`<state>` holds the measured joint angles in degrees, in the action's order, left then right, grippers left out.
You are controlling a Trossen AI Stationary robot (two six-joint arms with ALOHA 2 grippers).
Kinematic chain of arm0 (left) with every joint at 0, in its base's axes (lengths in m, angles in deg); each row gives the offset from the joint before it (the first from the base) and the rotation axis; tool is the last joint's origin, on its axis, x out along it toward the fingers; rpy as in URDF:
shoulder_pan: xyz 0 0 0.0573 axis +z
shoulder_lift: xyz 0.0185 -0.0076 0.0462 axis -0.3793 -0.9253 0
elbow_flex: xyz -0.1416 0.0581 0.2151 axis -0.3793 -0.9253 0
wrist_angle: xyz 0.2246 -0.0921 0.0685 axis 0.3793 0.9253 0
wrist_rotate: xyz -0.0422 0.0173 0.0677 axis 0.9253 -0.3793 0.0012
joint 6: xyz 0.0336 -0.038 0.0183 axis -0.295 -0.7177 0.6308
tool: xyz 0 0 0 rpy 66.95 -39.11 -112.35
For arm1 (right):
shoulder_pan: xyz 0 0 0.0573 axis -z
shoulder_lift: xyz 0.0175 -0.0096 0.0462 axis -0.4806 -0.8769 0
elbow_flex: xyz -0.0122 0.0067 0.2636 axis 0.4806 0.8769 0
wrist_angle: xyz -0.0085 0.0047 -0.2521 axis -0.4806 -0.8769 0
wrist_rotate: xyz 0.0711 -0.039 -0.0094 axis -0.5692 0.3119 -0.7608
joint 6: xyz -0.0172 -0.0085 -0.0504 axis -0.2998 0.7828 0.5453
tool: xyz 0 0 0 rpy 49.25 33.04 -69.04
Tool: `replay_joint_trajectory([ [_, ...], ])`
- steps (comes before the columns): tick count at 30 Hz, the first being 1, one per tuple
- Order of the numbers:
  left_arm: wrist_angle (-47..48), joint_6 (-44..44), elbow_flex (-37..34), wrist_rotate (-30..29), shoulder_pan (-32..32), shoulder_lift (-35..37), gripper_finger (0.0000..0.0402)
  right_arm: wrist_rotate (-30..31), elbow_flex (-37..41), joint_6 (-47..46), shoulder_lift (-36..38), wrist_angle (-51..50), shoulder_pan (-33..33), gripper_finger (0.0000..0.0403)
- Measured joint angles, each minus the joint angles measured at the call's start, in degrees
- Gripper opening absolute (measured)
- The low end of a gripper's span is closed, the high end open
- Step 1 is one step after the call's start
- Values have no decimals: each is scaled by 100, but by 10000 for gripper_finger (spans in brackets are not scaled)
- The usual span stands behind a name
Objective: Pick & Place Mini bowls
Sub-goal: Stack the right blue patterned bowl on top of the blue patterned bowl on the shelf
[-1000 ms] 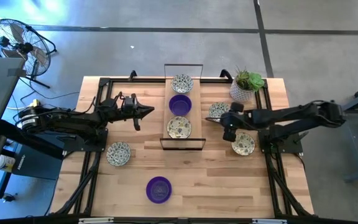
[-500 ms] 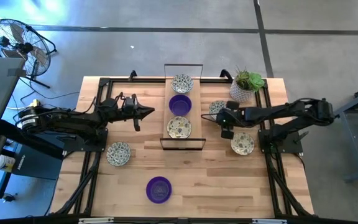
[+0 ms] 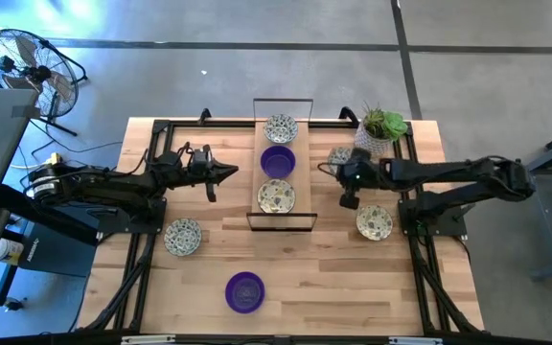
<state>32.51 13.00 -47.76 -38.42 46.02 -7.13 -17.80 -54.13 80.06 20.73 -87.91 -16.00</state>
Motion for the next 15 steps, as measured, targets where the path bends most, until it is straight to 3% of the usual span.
replay_joint_trajectory([
  [7,-35,2,2,-63,0,-1,0,-165,-1468,443,-82,-305,238,8],
  [15,113,156,3,-60,0,-1,0,-872,-3388,1335,-1468,-796,863,16],
])
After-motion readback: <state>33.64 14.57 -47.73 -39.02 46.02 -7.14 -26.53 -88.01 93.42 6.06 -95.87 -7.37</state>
